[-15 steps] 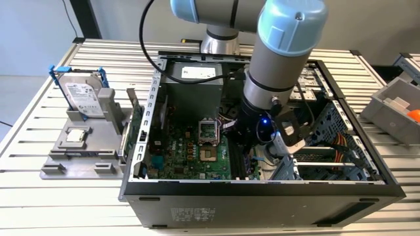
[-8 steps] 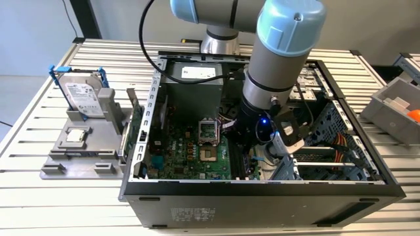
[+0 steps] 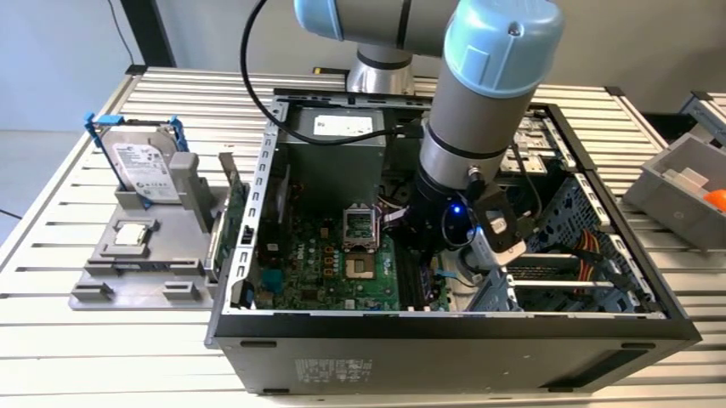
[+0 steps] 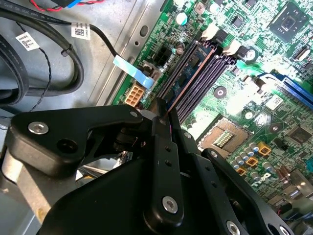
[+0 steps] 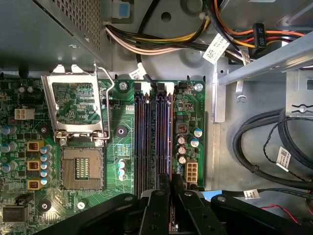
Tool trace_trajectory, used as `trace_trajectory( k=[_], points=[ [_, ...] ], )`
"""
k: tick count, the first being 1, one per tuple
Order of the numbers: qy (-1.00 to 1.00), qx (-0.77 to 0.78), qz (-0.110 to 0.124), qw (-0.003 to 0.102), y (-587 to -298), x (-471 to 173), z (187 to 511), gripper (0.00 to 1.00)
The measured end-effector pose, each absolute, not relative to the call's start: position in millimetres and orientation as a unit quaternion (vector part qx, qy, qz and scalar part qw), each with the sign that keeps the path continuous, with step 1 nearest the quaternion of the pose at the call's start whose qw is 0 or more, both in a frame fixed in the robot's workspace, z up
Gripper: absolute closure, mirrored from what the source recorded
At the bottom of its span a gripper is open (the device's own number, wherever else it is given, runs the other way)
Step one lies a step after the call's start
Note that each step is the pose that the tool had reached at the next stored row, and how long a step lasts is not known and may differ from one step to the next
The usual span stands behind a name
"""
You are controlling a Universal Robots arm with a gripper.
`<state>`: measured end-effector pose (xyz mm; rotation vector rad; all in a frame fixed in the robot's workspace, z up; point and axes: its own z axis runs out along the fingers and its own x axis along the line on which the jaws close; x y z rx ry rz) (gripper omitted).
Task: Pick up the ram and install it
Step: 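Insert the ram into the slot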
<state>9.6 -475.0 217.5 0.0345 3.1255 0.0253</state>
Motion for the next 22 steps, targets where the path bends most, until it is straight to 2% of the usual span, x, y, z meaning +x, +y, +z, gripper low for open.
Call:
trace_trajectory(
  k=[18, 19, 22],
  points=[
    [1.000, 0.011, 0.008, 0.008, -474.8, 9.6, 215.2, 1.00],
    [1.000, 0.011, 0.008, 0.008, -474.9, 9.6, 215.2, 0.00],
    [1.000, 0.011, 0.008, 0.008, -474.9, 9.6, 215.4, 0.00]
  ],
)
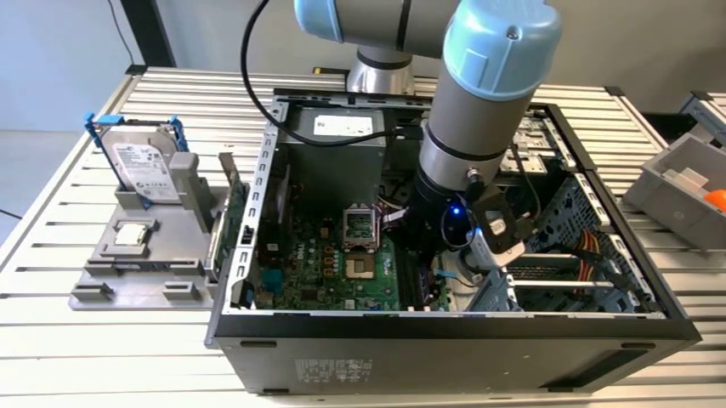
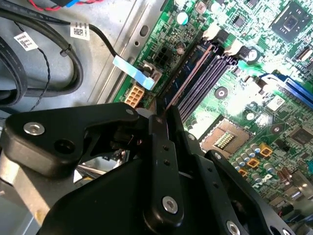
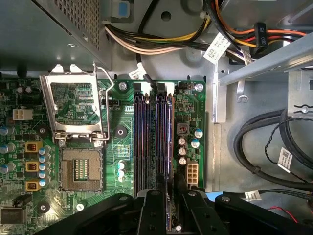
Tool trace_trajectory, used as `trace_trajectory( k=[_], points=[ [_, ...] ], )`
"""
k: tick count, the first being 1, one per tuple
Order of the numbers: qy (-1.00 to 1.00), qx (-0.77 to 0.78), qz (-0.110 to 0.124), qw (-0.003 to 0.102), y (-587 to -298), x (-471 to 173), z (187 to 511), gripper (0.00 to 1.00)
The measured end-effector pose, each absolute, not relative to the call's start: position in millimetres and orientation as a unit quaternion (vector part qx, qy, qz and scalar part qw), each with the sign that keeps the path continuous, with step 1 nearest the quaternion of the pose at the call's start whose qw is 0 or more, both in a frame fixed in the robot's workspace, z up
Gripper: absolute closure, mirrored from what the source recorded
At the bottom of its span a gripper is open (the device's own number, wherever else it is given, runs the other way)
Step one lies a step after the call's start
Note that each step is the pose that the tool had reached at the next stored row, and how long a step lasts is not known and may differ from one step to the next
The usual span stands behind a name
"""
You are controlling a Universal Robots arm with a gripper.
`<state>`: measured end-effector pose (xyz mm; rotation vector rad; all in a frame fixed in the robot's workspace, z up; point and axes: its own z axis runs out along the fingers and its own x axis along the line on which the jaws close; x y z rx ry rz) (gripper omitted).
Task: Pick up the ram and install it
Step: 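Insert the ram into the slot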
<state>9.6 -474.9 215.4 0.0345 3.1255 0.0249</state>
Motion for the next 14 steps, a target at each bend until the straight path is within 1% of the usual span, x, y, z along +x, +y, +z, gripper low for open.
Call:
trace_trajectory(
  k=[2, 9, 14],
  points=[
    [1.000, 0.011, 0.008, 0.008, -475.0, 9.6, 217.4, 0.00],
    [1.000, 0.011, 0.008, 0.008, -475.0, 9.5, 240.9, 0.00],
    [1.000, 0.011, 0.008, 0.008, -474.9, 9.6, 246.9, 0.00]
  ],
)
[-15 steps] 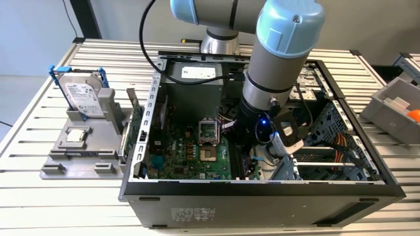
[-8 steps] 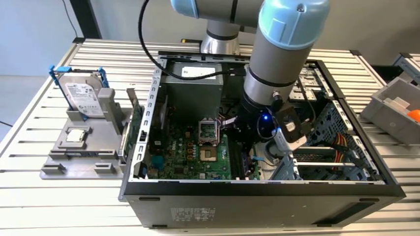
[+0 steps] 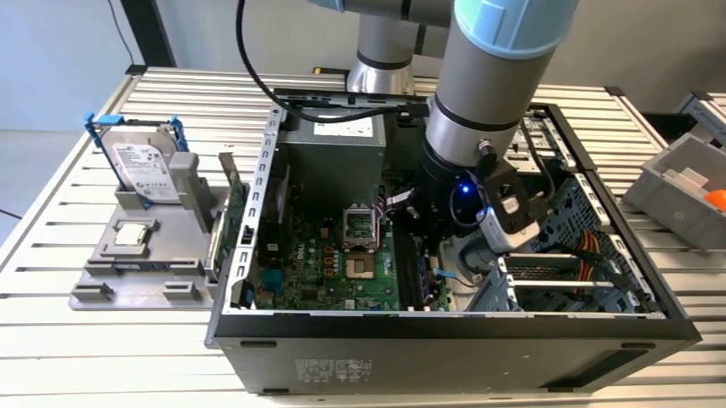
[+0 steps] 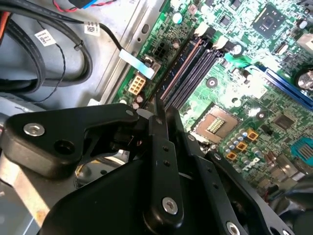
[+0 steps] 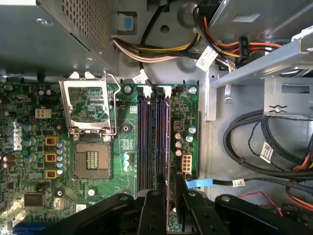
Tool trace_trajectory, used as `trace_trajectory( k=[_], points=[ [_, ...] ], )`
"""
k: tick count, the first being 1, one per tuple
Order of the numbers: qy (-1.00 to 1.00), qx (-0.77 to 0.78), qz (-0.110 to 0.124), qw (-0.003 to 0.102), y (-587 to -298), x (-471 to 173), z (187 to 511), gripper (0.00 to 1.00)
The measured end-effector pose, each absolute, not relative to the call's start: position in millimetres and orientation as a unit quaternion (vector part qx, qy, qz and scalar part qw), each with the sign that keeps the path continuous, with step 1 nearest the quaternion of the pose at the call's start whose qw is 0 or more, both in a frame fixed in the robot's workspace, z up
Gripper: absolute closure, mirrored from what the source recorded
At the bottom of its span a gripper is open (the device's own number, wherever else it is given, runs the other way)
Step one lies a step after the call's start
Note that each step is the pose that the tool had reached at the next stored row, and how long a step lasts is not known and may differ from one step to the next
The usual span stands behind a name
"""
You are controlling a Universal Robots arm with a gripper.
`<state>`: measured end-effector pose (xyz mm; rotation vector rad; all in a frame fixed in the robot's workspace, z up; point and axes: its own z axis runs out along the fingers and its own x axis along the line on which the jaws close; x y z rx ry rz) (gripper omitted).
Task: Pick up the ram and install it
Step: 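Insert the ram into the slot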
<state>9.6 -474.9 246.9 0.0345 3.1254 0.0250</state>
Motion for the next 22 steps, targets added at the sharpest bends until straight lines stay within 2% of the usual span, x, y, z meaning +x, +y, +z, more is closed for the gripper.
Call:
trace_trajectory(
  k=[1, 2, 22],
  points=[
    [1.000, 0.011, 0.008, 0.008, -474.9, 9.6, 247.0, 0.00],
    [1.000, 0.011, 0.008, 0.008, -474.9, 9.6, 247.0, 1.00],
    [1.000, 0.006, 0.008, 0.008, -474.9, 9.5, 248.1, 1.00]
  ],
)
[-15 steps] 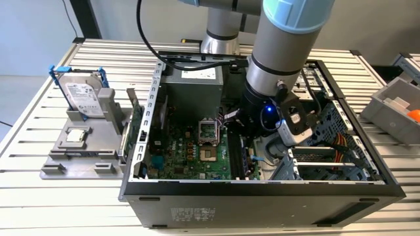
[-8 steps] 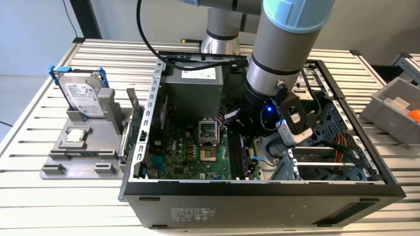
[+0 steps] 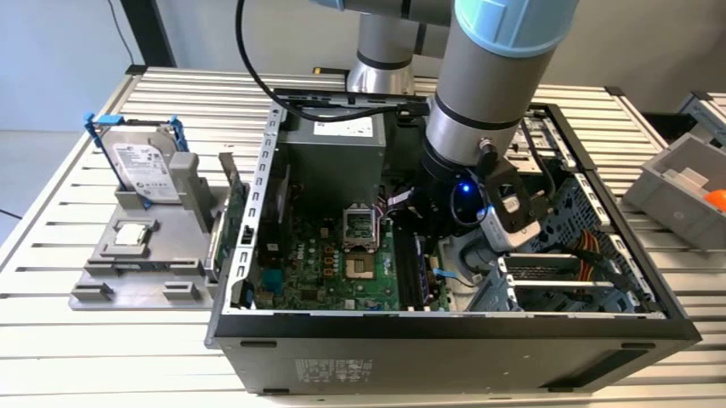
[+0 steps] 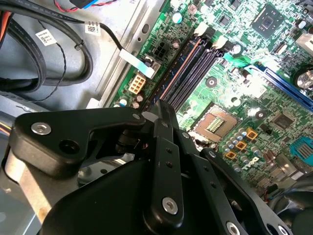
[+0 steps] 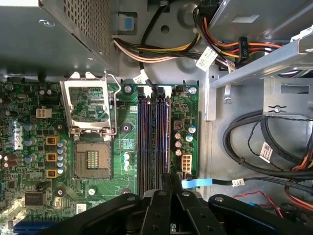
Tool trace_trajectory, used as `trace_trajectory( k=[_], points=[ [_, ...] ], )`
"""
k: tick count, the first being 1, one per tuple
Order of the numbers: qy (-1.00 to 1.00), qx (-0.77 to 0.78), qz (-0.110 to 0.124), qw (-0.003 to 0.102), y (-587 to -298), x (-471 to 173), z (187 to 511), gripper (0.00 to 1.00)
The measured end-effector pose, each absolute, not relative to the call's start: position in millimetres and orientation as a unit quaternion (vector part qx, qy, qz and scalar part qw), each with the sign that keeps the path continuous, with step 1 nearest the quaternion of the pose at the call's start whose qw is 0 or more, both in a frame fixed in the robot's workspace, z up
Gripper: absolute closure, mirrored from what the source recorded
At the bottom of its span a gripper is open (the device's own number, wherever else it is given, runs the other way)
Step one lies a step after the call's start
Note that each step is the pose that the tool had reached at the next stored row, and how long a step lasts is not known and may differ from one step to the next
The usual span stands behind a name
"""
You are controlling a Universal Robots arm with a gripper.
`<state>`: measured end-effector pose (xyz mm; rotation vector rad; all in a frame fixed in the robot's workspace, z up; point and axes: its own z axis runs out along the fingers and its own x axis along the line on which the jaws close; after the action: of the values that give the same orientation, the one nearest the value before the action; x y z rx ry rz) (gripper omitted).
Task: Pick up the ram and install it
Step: 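Insert the ram into the slot, then press down the ram until it locks into place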
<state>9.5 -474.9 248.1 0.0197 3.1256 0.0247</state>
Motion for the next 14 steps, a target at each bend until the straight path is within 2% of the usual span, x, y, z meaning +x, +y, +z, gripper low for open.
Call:
trace_trajectory(
  k=[9, 14],
  points=[
    [1.000, -0.029, 0.008, 0.008, -474.4, 10.0, 248.1, 1.00],
    [0.999, -0.044, 0.016, 0.008, -474.4, 11.2, 248.1, 1.00]
  ],
)
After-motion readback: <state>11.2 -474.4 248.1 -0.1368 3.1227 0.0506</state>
